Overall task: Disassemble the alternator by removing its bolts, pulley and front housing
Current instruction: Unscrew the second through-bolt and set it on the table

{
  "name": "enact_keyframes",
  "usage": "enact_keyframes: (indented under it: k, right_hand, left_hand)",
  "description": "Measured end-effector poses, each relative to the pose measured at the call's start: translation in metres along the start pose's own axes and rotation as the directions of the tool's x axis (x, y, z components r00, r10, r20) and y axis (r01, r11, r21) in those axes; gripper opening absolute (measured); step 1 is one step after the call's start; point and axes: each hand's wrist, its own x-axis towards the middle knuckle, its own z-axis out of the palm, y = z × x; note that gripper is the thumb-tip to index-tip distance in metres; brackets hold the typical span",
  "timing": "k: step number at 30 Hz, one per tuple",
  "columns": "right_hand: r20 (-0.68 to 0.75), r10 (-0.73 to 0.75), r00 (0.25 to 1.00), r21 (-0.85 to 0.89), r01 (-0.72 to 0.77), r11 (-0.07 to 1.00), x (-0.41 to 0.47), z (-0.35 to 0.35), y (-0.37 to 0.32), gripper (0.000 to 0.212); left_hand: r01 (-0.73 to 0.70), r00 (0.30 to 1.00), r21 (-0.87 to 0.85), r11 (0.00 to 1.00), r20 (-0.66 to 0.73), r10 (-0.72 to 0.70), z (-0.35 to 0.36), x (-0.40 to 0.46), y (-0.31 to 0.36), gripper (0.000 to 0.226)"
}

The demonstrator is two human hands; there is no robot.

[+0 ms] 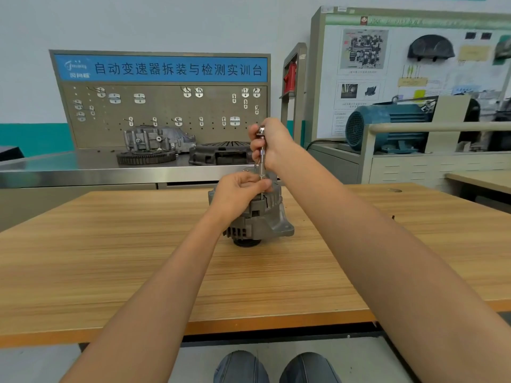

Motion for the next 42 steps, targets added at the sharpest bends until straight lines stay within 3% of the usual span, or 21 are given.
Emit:
enact_keyframes:
  k: [2, 5, 8, 12, 15, 18, 22, 25, 28, 30, 32, 35, 36, 38, 40, 42]
  right_hand:
    - [-0.165, -0.096, 0.982, -0.013, 0.095, 0.995, -0.004, 0.009, 0.004, 0.012]
    - [-0.338, -0.252, 0.907, -0.037, 0.255, 0.966, -0.004, 0.019, 0.014, 0.027]
    - [-0.384, -0.293, 0.876, -0.058, 0.294, 0.954, -0.002, 0.022, 0.018, 0.03]
    - [-0.382, -0.255, 0.888, -0.064, 0.25, 0.966, -0.001, 0.022, 0.012, 0.03]
    - [-0.283, -0.205, 0.937, -0.131, 0.174, 0.976, -0.003, 0.02, 0.009, 0.019]
    - [-0.05, -0.078, 0.996, -0.159, 0.069, 0.985, -0.004, 0.017, 0.004, 0.014]
    - [0.192, 0.045, 0.98, -0.182, -0.009, 0.983, -0.002, 0.009, -0.001, 0.028]
    - [0.208, 0.058, 0.976, -0.165, -0.023, 0.986, -0.005, 0.004, -0.004, 0.028]
    - [-0.105, -0.083, 0.991, -0.051, 0.078, 0.996, -0.005, 0.013, 0.003, 0.021]
    - [-0.378, -0.229, 0.897, -0.04, 0.231, 0.972, -0.005, 0.02, 0.011, 0.022]
    - [-0.432, -0.277, 0.858, -0.01, 0.303, 0.953, -0.003, 0.026, 0.012, 0.032]
    - [-0.341, -0.198, 0.919, -0.086, 0.179, 0.98, 0.002, 0.028, 0.007, 0.022]
    - [-0.269, -0.159, 0.95, -0.115, 0.132, 0.985, 0.002, 0.027, 0.005, 0.014]
    - [-0.088, -0.07, 0.994, -0.195, 0.052, 0.98, 0.001, 0.02, 0.0, 0.019]
    - [0.106, 0.021, 0.994, -0.236, 0.004, 0.972, 0.004, 0.012, -0.003, 0.025]
    - [0.137, 0.026, 0.99, -0.263, 0.012, 0.965, 0.001, 0.01, -0.003, 0.025]
  left_hand:
    - [0.008, 0.999, 0.021, 1.0, -0.039, -0.007, 0.002, 0.001, 0.001, 0.007]
    - [0.001, 0.995, 0.102, 0.995, -0.101, 0.009, 0.003, 0.003, 0.001, 0.026]
    - [-0.018, 0.987, 0.192, 0.981, -0.154, 0.048, 0.007, 0.003, 0.0, 0.042]
    - [-0.036, 0.985, 0.18, 0.983, -0.162, 0.066, 0.01, 0.001, 0.002, 0.031]
    - [-0.04, 0.993, 0.142, 0.989, -0.105, 0.055, 0.01, 0.001, 0.001, 0.018]
    - [0.003, 1.0, 0.121, 0.993, -0.021, 0.0, 0.005, 0.0, 0.004, 0.013]
    - [0.038, 0.992, 0.02, 0.999, 0.121, -0.04, -0.003, 0.0, 0.005, 0.018]
    - [0.027, 0.994, -0.003, 1.0, 0.106, -0.026, -0.004, -0.001, 0.005, 0.018]
    - [-0.005, 0.999, 0.028, 1.0, 0.042, 0.003, -0.001, 0.0, 0.005, 0.015]
    - [0.012, 0.999, 0.089, 0.996, -0.045, -0.008, 0.003, 0.001, 0.005, 0.03]
    - [0.051, 0.995, 0.154, 0.987, -0.088, -0.038, 0.005, 0.0, 0.004, 0.041]
    - [0.029, 0.999, 0.14, 0.99, -0.023, -0.026, 0.001, 0.002, 0.004, 0.028]
    - [0.027, 0.999, 0.137, 0.99, 0.03, -0.032, -0.001, 0.003, 0.006, 0.022]
    - [0.039, 0.988, 0.135, 0.99, 0.141, -0.058, -0.005, 0.005, 0.007, 0.017]
    - [0.047, 0.975, 0.129, 0.991, 0.212, -0.073, -0.009, 0.006, 0.005, 0.017]
    - [0.035, 0.975, 0.117, 0.992, 0.214, -0.059, -0.009, 0.006, 0.004, 0.016]
